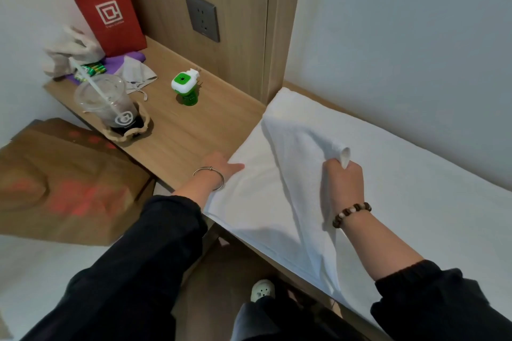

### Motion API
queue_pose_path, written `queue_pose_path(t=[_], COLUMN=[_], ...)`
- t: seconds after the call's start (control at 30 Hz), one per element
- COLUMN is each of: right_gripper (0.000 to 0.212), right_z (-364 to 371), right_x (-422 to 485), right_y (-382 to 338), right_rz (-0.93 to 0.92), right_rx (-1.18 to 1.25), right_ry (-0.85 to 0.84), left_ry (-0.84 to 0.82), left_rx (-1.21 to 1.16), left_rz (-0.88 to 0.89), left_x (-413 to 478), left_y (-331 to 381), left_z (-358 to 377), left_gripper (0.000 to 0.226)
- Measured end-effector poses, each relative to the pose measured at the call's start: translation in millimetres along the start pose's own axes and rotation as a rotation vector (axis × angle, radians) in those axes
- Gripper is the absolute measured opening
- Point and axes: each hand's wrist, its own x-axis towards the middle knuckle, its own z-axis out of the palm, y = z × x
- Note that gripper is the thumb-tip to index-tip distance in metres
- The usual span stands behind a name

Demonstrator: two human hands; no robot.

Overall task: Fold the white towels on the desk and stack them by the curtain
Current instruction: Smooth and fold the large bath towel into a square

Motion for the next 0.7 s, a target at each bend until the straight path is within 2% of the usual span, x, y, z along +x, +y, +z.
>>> queue_pose_path(t=[0.03,0.1,0.13,0.27,0.37,0.47,0.57,0.7], right_gripper=[0.034,0.035,0.036,0.035,0.038,0.046,0.054,0.057], right_z=[2.1,6.0,8.0,19.1,30.3,46.5,70.6,101.4], right_x=[-2.2,-7.3,-10.0,-18.4,-24.0,-31.7,-41.4,-47.9], right_y=[0.1,1.0,1.7,3.6,4.9,7.3,13.3,27.8], right_rz=[-0.007,-0.019,-0.025,-0.031,-0.094,-0.201,-0.27,-0.351], right_rx=[0.006,0.024,0.033,0.002,-0.045,-0.134,-0.228,-0.422], right_ry=[-0.009,-0.032,-0.045,-0.087,-0.152,-0.258,-0.332,-0.331], left_ry=[-0.052,-0.095,-0.08,0.009,0.016,-0.112,-0.236,-0.205], left_rx=[0.012,-0.04,-0.081,-0.088,0.01,0.028,-0.09,-0.387], left_rz=[0.002,0.034,0.061,0.175,0.111,0.013,-0.056,-0.09], left_x=[-4.0,-10.1,-11.7,-27.1,-36.7,-44.5,-52.1,-59.1], left_y=[-6.2,-19.5,-26.2,-40.0,-48.1,-61.9,-74.3,-82.5], left_z=[-2.9,-6.9,-7.4,-8.9,-8.4,-11.2,-16.3,-13.8], left_gripper=[0.043,0.011,0.009,0.029,0.012,0.03,0.032,0.017])
